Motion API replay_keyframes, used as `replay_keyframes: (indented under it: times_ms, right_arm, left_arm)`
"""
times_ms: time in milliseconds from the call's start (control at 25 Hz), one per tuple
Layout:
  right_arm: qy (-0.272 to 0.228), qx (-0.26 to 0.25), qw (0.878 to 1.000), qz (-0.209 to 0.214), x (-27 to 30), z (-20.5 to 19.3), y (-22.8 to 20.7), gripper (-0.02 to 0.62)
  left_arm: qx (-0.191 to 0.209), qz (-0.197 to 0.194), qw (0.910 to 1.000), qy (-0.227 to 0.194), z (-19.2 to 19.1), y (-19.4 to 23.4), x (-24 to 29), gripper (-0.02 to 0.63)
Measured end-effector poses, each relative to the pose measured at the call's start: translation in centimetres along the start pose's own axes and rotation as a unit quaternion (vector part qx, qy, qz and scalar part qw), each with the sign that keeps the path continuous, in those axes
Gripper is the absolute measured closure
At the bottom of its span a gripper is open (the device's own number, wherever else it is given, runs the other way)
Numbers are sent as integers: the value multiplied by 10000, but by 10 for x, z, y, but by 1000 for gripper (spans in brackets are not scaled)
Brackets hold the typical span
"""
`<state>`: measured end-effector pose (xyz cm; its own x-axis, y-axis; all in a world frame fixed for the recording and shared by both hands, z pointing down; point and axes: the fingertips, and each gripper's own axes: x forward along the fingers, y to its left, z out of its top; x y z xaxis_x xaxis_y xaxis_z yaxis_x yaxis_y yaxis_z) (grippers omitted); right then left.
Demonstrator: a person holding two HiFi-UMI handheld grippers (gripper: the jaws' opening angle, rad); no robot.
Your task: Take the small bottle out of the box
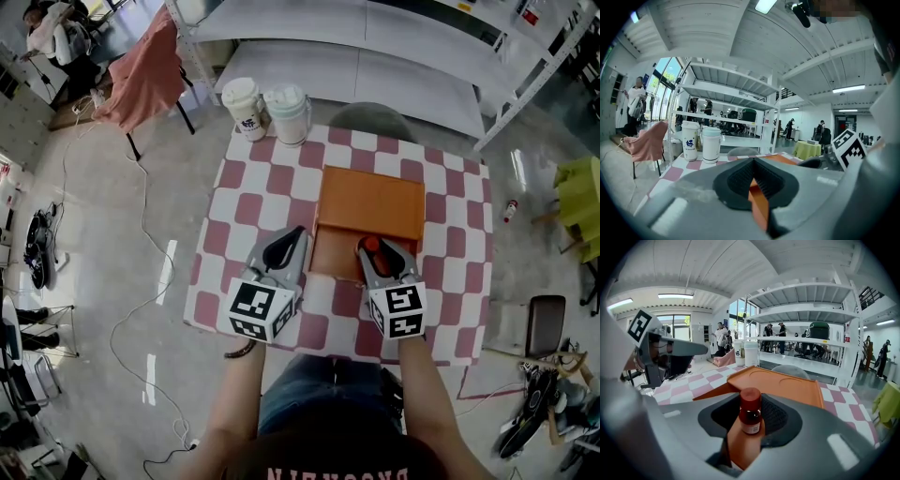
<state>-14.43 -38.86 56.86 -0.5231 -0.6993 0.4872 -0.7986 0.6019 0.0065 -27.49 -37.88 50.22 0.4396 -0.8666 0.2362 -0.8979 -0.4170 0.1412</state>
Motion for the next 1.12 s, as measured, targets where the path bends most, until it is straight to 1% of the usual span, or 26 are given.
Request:
replay_keyframes:
  times_ms: [320, 600, 880, 1120]
  right_arm:
    - [37, -76, 10000, -16, -2, -1, 2, 459]
    - [-81, -19, 10000, -1, -11, 6, 4, 460]
    - [-354, -17, 9994, 29, -30, 33, 2, 460]
    - [-592, -121, 9980, 189, -51, 64, 0, 460]
  left_arm:
    - [-14, 8, 10000, -55, 2, -1, -5, 614]
    - [-52, 56, 9999, -131, 6, 5, -9, 614]
    - [-2, 11, 9997, -229, 23, -5, -12, 614]
    - [94, 106, 9992, -387, 49, -19, -21, 614]
